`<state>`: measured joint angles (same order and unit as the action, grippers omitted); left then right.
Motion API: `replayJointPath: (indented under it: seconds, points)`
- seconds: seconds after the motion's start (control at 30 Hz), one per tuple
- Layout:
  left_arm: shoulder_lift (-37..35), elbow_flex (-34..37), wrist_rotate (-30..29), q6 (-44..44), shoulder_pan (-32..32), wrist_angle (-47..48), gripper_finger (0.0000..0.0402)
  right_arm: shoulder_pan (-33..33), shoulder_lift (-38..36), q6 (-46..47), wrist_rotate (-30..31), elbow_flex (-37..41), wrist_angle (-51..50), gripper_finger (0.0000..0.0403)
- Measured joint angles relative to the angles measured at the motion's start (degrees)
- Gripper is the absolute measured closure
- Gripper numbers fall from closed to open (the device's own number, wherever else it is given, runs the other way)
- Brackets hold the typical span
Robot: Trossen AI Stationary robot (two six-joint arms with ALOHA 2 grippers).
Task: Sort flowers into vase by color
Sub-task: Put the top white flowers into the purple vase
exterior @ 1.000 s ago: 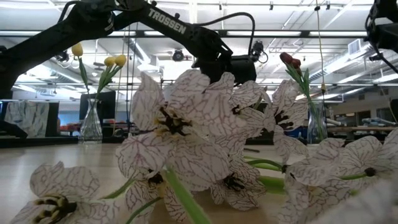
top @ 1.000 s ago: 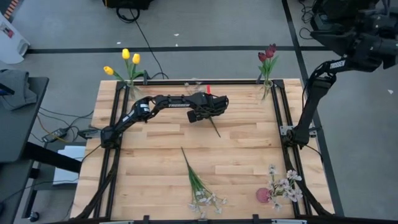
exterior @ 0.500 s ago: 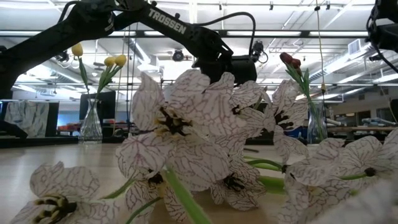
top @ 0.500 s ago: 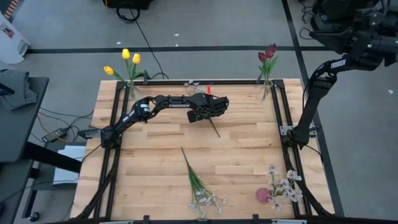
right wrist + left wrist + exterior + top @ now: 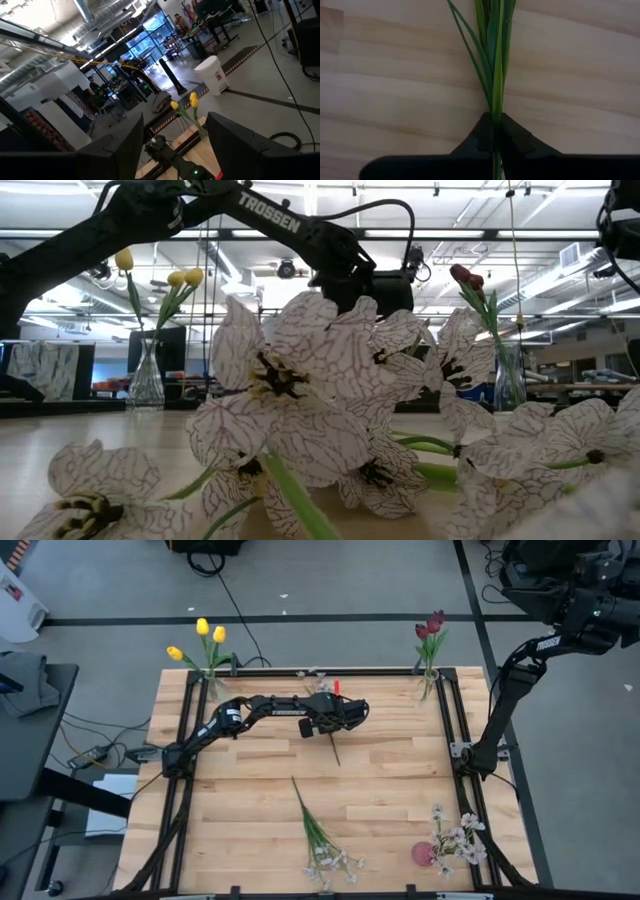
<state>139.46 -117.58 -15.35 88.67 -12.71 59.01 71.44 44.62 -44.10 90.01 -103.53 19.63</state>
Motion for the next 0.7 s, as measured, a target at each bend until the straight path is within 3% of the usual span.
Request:
replayJointPath:
  seconds: [0.23, 0.33, 0.47, 0.57, 0.7]
  points:
    - [0.1, -0.4, -0.4, -2.4, 1.4, -0.8, 0.0387, 0.0, 0.0, -0.2, -2.0, 0.0, -1.4, 0.0174]
    - [0.7, -3.7, 1.6, -6.1, 2.4, -1.7, 0.0387, 0.0, 0.1, -2.0, -3.1, 0.0, -2.6, 0.0174]
    - [0.7, -11.0, 2.1, -11.3, 4.7, -2.1, 0.0388, 0.0, -0.1, -4.4, -0.2, 0.3, -6.2, 0.0175]
    - [0.5, -17.3, -0.5, -14.8, 5.5, -2.3, 0.0389, 0.0, -0.1, -4.1, 0.0, 0.6, -9.8, 0.0176]
    - [-3.9, -15.8, -4.2, -14.7, 7.4, -8.8, 0.0389, 0.0, -0.3, -3.5, 0.0, 0.5, -13.6, 0.0176]
